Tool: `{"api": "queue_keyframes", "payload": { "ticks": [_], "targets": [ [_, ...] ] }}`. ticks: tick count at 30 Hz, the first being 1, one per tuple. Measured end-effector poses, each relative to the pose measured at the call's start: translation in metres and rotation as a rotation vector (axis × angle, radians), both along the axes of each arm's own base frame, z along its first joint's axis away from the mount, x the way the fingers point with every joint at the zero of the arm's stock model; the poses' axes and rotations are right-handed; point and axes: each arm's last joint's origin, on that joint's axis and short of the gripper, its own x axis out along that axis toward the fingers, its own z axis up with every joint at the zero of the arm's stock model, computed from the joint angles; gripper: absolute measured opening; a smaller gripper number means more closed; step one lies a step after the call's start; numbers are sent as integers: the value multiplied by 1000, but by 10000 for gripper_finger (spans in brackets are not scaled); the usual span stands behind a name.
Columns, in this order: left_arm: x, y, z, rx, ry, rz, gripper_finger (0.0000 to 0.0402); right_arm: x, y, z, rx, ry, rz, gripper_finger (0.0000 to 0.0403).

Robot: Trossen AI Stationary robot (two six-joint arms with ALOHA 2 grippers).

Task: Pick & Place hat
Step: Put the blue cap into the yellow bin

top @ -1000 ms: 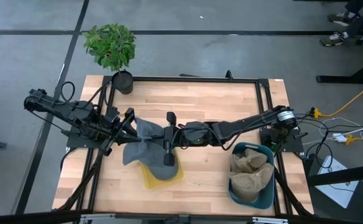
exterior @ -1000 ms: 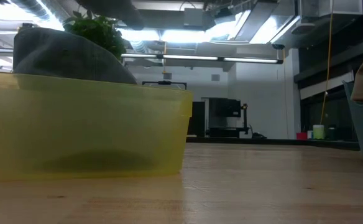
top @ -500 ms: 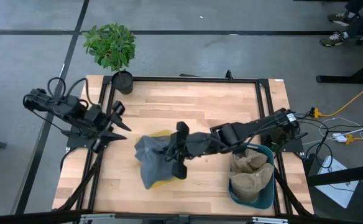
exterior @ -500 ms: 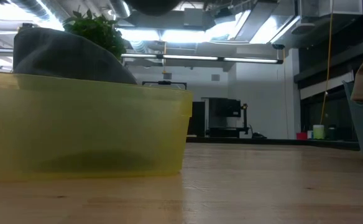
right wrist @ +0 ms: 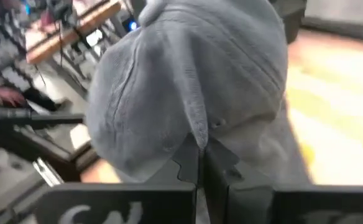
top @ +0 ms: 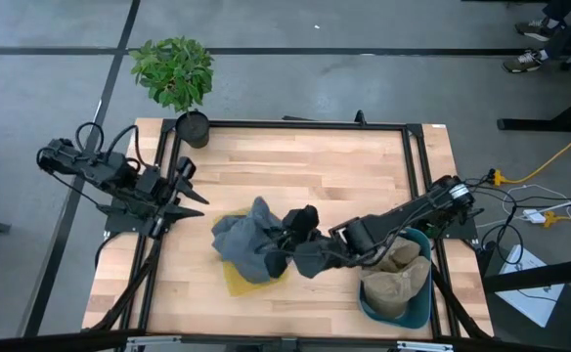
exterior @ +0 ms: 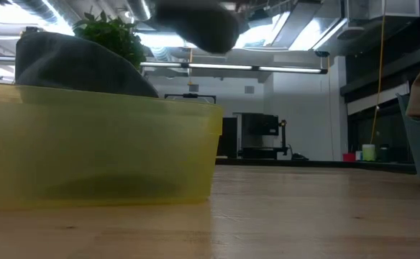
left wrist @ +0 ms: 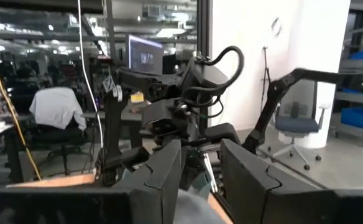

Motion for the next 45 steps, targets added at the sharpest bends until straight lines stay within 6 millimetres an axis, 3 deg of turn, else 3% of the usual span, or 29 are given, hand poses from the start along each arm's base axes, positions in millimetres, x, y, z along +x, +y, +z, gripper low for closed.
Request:
{"api": "queue_keyframes", "payload": {
  "ticks": [9, 21, 32, 45],
  "targets": [
    [1, -1, -7, 15, 76, -13, 98, 7, -3, -48, 219, -124, -110, 7],
    [0, -1, -12, 0, 130, -31, 98, 7, -4, -73, 326, -160, -131, 7],
    [0, -1, -12, -9, 132, -31, 98, 32, 8, -124, 378, -129, -93, 7],
    [0, -1, -12, -9, 133, -32, 98, 40, 3, -114, 364, -262, -125, 7]
  ]
}}
